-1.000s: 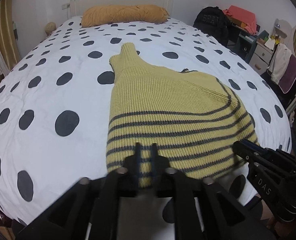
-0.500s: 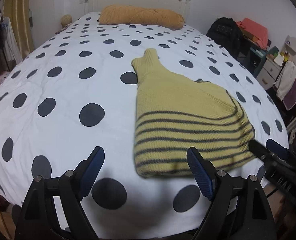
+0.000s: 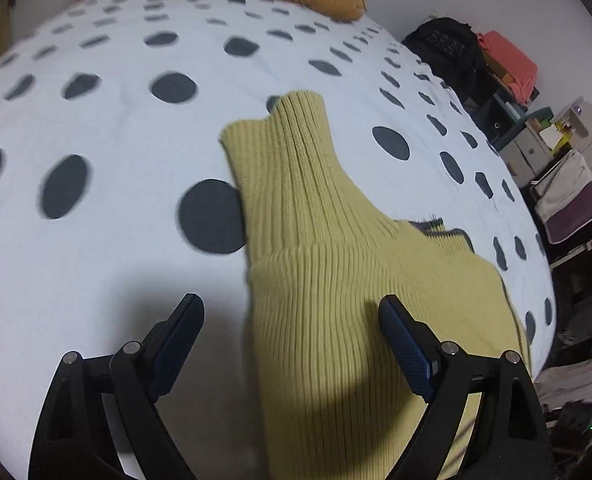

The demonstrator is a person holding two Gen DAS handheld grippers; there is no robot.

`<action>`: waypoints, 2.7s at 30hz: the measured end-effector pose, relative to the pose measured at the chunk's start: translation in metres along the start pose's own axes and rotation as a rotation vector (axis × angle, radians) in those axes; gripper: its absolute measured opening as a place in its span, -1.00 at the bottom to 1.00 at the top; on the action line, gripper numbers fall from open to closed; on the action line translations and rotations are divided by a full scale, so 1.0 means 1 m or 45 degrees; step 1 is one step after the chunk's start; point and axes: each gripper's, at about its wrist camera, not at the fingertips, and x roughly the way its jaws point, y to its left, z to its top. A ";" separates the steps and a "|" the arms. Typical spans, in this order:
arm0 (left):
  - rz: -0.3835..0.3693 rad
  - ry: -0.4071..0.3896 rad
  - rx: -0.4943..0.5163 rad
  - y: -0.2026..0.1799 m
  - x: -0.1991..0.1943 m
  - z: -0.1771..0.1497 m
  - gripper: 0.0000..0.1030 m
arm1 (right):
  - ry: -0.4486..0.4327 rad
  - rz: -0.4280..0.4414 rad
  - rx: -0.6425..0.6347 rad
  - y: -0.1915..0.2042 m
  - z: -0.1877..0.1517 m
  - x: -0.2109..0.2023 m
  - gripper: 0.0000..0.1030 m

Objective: Fold large clothes

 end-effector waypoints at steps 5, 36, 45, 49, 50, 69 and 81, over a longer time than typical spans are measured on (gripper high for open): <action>-0.100 0.094 -0.011 0.003 0.044 0.032 0.74 | 0.034 0.182 0.103 -0.010 0.002 0.039 0.56; 0.174 -0.033 -0.008 0.140 -0.033 0.080 -0.37 | 0.208 0.504 0.105 0.126 -0.018 0.180 0.00; 0.185 -0.056 0.027 0.152 -0.030 0.076 -0.01 | 0.184 0.299 0.032 0.135 -0.032 0.165 0.18; 0.367 -0.173 -0.006 0.143 -0.100 0.063 0.47 | 0.028 -0.004 -0.172 0.155 -0.029 0.093 0.26; 0.422 -0.226 -0.001 0.135 -0.123 0.052 0.58 | -0.028 -0.069 -0.246 0.165 -0.026 0.080 0.28; 0.289 -0.149 -0.026 0.088 -0.089 -0.100 0.84 | 0.115 -0.203 -0.538 0.217 -0.001 0.180 -1.00; 0.412 -0.218 0.018 0.047 -0.122 -0.137 0.83 | 0.082 -0.606 -0.861 0.215 -0.034 0.176 -1.00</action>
